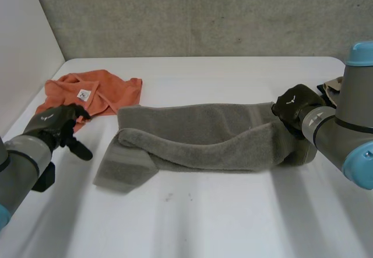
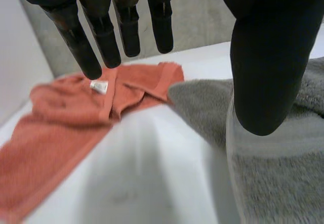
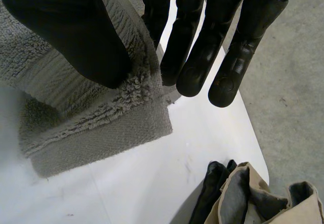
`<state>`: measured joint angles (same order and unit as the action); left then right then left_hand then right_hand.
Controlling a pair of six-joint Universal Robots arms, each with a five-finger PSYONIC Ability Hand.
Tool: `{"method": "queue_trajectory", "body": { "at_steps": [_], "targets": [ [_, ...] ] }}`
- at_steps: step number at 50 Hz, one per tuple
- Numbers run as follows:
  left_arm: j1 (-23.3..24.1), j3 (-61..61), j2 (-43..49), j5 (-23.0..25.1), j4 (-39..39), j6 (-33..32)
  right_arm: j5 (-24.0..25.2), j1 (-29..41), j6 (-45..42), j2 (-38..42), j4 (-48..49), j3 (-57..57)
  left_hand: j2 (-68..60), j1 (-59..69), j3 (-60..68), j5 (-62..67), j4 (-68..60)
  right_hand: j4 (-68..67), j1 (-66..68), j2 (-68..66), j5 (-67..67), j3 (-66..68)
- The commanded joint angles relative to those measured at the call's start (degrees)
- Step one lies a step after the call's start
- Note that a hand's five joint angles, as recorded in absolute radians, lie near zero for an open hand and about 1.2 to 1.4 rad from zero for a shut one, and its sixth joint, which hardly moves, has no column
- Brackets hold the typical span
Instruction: Fold the laundry.
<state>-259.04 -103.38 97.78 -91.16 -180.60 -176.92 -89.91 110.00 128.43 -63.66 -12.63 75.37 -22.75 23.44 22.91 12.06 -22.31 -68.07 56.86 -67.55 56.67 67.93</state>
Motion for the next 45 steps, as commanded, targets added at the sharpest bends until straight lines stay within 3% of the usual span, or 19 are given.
{"method": "queue_trajectory", "body": {
  "at_steps": [1,9,18,20,25,31,35,38,45],
  "targets": [
    [-0.68,-1.65,4.43,2.56,0.07,1.23,0.00,0.22,-0.03,-0.06,0.50,0.83,-2.27,1.57,2.11,2.96,-2.71,-11.93,23.14,-12.45,13.33,12.07],
    [-1.03,1.43,13.66,9.94,1.21,5.61,0.00,0.04,0.06,-0.06,1.03,1.98,-6.98,6.28,6.82,7.67,-7.42,-11.93,23.14,-12.45,13.33,12.07],
    [-1.03,3.72,15.60,10.66,2.18,10.11,0.00,-0.40,-0.03,-0.06,1.21,3.03,-11.33,10.64,11.18,12.03,-11.78,-11.93,23.14,-12.45,13.33,12.07],
    [-0.77,3.98,15.78,10.74,2.18,10.11,0.00,-0.49,-0.03,-0.06,1.21,3.21,-16.87,16.17,16.71,17.56,-17.31,-11.93,23.14,-12.45,13.33,12.07],
    [0.11,5.03,16.04,10.66,2.18,10.11,0.00,-0.49,-0.03,-0.06,1.65,3.38,-57.16,56.46,57.00,57.85,-57.60,-11.93,23.14,-12.45,13.33,12.07],
    [-0.06,7.23,14.12,10.30,3.05,8.97,0.26,-0.57,-0.03,-0.50,1.56,3.03,-57.25,56.56,57.09,57.94,-57.69,-11.93,23.14,-12.45,13.33,12.07],
    [-0.68,9.42,7.27,10.39,7.09,6.51,0.00,-1.36,-1.08,-4.53,0.86,2.42,-57.25,56.56,57.09,57.94,-57.69,-11.93,23.14,-12.45,13.33,12.07],
    [-0.94,11.18,1.47,10.57,10.96,0.45,0.09,-3.38,-1.69,-9.80,0.16,2.07,-57.25,56.56,57.09,57.94,-57.69,-11.93,23.14,-12.45,13.33,12.07],
    [-1.38,12.42,-14.00,10.22,13.87,-20.46,2.72,-5.41,-5.56,-21.67,-4.59,-0.30,-57.25,56.56,57.09,57.94,-57.69,-11.93,23.14,-12.45,13.33,12.07]
  ]
}}
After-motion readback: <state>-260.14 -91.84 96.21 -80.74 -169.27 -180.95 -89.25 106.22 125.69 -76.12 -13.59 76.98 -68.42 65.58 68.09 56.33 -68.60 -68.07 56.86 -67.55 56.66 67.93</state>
